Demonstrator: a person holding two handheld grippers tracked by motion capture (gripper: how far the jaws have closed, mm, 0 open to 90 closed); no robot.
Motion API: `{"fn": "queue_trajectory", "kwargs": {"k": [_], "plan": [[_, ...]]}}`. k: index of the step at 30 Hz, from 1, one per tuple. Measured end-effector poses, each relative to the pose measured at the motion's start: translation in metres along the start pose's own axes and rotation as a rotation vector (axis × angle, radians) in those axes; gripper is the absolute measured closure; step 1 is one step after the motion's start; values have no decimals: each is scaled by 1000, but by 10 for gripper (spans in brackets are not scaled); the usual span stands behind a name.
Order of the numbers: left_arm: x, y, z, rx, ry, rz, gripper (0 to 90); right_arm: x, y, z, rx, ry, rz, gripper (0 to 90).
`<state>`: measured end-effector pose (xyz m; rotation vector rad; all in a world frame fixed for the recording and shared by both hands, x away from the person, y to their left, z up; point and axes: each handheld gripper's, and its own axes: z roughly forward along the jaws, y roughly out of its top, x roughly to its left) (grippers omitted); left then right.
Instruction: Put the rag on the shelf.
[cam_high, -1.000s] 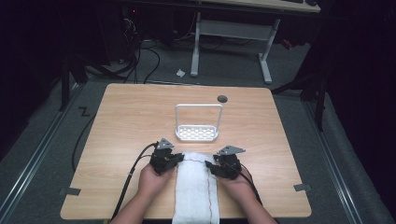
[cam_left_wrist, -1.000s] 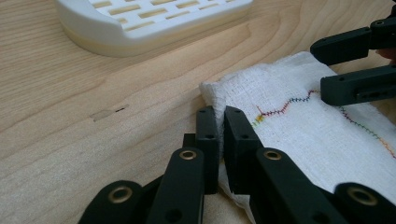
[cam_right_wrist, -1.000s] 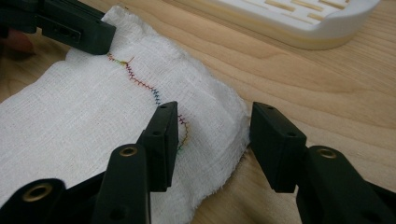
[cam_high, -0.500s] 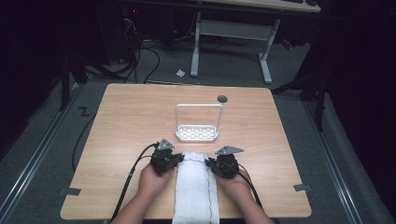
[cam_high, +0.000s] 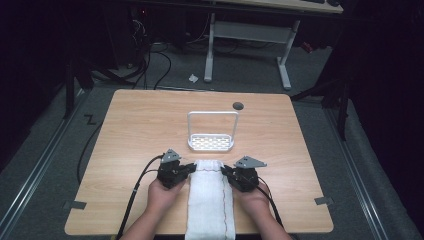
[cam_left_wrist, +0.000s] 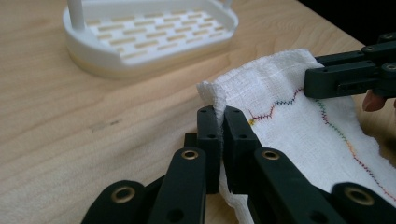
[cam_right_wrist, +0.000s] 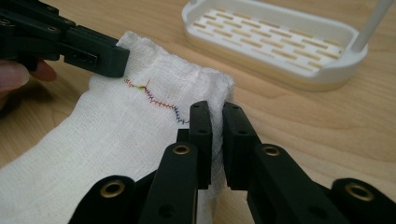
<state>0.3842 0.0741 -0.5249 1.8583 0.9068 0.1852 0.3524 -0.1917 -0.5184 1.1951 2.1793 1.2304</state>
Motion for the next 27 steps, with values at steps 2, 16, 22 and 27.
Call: {"fn": "queue_trajectory", "kwargs": {"k": [2, 16, 22, 27], "plan": [[-6, 5, -7, -47, 1, 4, 864, 1, 2, -5, -34, -4, 1, 839], [-30, 46, -27, -182, 6, 63, 867, 0, 35, -40, -167, -52, -36, 838], [-41, 70, -43, -239, 19, 121, 867, 2, 55, -56, -228, -71, -63, 838], [-47, 86, -56, -280, 23, 148, 867, 6, 73, -69, -275, -82, -86, 838]]}}
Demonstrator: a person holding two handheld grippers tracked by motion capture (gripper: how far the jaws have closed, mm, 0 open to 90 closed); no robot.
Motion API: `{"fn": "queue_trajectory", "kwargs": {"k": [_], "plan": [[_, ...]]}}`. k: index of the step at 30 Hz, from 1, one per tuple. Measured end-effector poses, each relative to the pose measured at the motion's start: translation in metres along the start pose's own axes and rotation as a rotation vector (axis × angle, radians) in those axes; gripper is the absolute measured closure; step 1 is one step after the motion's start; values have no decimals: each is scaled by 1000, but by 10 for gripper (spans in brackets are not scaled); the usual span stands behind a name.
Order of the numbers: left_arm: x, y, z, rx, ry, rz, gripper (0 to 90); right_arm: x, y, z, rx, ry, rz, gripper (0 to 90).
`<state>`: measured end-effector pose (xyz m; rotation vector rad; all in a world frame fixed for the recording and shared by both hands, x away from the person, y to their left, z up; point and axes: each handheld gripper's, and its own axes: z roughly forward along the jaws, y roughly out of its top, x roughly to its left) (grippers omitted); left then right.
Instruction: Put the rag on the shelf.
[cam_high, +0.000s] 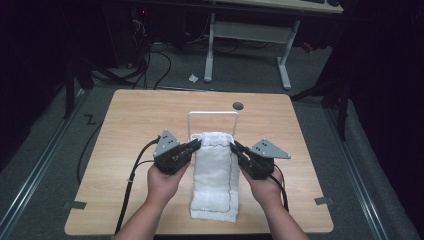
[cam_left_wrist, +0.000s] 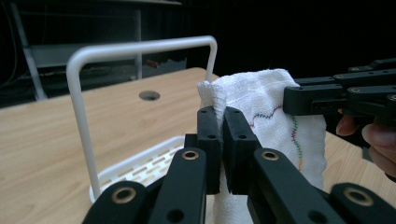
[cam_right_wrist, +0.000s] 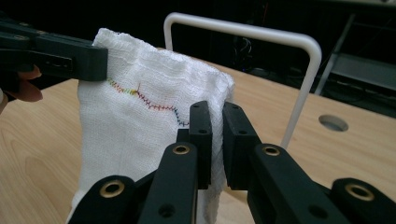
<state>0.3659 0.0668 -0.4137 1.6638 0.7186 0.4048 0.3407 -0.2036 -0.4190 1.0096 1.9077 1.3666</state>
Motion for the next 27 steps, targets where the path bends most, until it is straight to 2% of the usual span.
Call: {"fn": "queue_trajectory", "kwargs": {"k": [7, 13, 27], "plan": [[-2, 23, -9, -50, 0, 20, 867, 1, 26, -7, -51, 0, -24, 837], [-4, 45, -15, -84, 4, 55, 867, 1, 46, -14, -96, -3, -35, 837], [-3, 77, -20, -124, 20, 104, 868, -2, 77, -20, -163, -6, -37, 837]]}}
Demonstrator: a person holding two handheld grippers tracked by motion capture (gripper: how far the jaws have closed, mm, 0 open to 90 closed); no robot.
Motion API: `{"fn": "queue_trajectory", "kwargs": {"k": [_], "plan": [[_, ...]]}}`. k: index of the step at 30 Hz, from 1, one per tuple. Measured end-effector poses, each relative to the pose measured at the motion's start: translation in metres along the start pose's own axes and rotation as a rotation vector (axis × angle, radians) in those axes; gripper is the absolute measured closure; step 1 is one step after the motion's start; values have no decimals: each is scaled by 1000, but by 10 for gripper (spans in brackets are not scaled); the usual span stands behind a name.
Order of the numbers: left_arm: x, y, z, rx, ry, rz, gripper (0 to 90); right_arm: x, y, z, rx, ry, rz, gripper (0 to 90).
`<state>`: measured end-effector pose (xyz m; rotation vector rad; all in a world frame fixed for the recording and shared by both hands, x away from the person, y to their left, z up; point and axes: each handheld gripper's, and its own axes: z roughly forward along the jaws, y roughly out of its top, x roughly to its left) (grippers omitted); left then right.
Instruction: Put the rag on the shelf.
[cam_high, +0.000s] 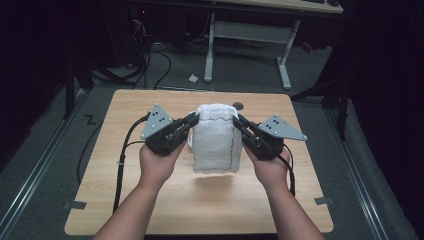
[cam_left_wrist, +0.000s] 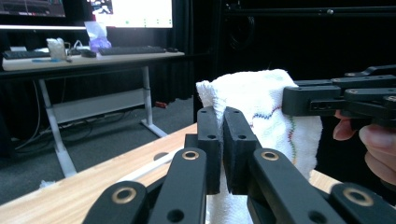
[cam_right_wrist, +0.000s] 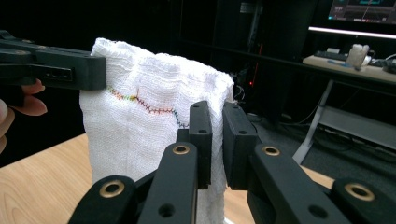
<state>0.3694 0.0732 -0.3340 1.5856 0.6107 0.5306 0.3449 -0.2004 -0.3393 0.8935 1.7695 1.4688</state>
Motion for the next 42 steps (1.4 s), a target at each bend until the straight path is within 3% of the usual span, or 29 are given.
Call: {"fn": "queue_trajectory", "kwargs": {"k": [7, 11, 19, 22, 31, 39, 42], "plan": [[11, 19, 8, 10, 3, 7, 868, -2, 14, 2, -7, -8, -6, 837], [14, 28, 15, 25, 28, 59, 868, -6, 21, 5, -14, -21, -10, 837], [22, 40, 29, 21, 55, 75, 868, -18, 33, 19, -23, -39, 9, 836], [28, 43, 34, -1, 60, 65, 868, -22, 37, 25, -28, -43, 12, 837], [52, 48, 50, 6, 62, 58, 867, -36, 42, 51, -30, -52, 13, 835], [63, 49, 64, 18, 77, 61, 866, -46, 48, 67, -22, -73, 26, 835], [65, 48, 66, 20, 71, 43, 866, -49, 49, 70, -15, -74, 25, 835]]}}
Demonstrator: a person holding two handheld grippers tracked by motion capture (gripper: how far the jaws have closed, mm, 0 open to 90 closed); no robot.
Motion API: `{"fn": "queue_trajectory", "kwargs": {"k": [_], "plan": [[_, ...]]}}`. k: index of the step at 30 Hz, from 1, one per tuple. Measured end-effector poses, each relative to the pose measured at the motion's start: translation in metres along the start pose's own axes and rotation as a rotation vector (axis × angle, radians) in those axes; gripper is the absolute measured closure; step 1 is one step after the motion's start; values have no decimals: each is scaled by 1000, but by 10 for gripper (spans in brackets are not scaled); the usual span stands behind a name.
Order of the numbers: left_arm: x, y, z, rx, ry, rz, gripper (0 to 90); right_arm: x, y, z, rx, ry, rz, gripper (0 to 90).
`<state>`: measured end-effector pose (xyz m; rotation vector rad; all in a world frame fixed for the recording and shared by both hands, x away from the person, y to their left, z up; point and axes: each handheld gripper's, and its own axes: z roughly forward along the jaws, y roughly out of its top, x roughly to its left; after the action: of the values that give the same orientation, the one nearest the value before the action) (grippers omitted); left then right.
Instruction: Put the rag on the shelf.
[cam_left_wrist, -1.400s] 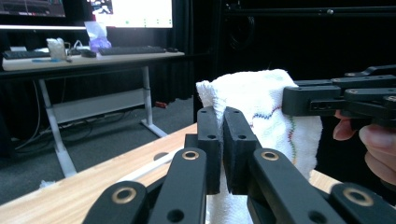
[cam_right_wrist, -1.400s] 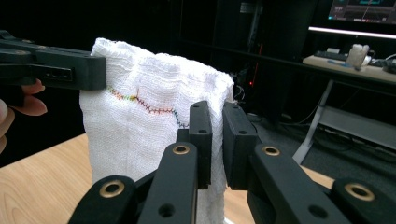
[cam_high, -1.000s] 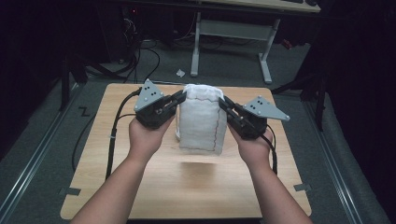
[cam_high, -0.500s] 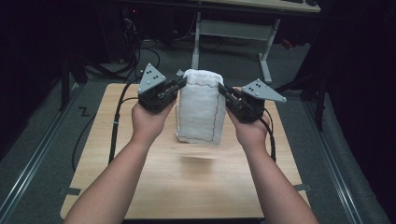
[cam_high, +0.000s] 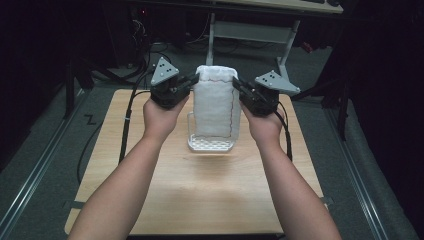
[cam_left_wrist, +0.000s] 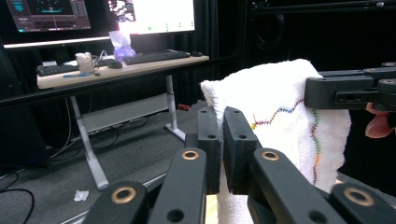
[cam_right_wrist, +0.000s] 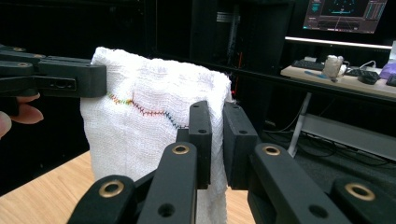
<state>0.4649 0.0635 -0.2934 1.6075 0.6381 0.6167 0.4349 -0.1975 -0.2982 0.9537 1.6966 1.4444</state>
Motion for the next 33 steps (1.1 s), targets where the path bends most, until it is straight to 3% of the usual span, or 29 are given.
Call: {"fn": "queue_trajectory", "kwargs": {"k": [4, 8, 10, 15, 17, 23, 27, 33], "plan": [[2, 1, 3, -7, 13, 14, 866, -3, 0, 5, 14, -1, 7, 834], [8, 1, 7, -14, -3, -27, 866, -4, 0, 12, 24, -9, 0, 834], [11, 2, 11, 0, 2, -21, 865, -7, 1, 15, 28, -6, 7, 833], [20, -2, 24, 5, 20, -53, 863, -16, -2, 29, 31, -2, 15, 833], [25, -7, 30, 23, 34, -61, 863, -21, -5, 37, 42, 4, 30, 833], [36, -19, 47, 68, 80, -75, 862, -25, -11, 58, 92, -8, 15, 832], [41, -23, 56, 99, 105, -61, 861, -29, -11, 70, 127, -12, 7, 831], [50, -36, 68, 166, 105, -91, 860, -32, -19, 87, 190, -18, 13, 830]]}}
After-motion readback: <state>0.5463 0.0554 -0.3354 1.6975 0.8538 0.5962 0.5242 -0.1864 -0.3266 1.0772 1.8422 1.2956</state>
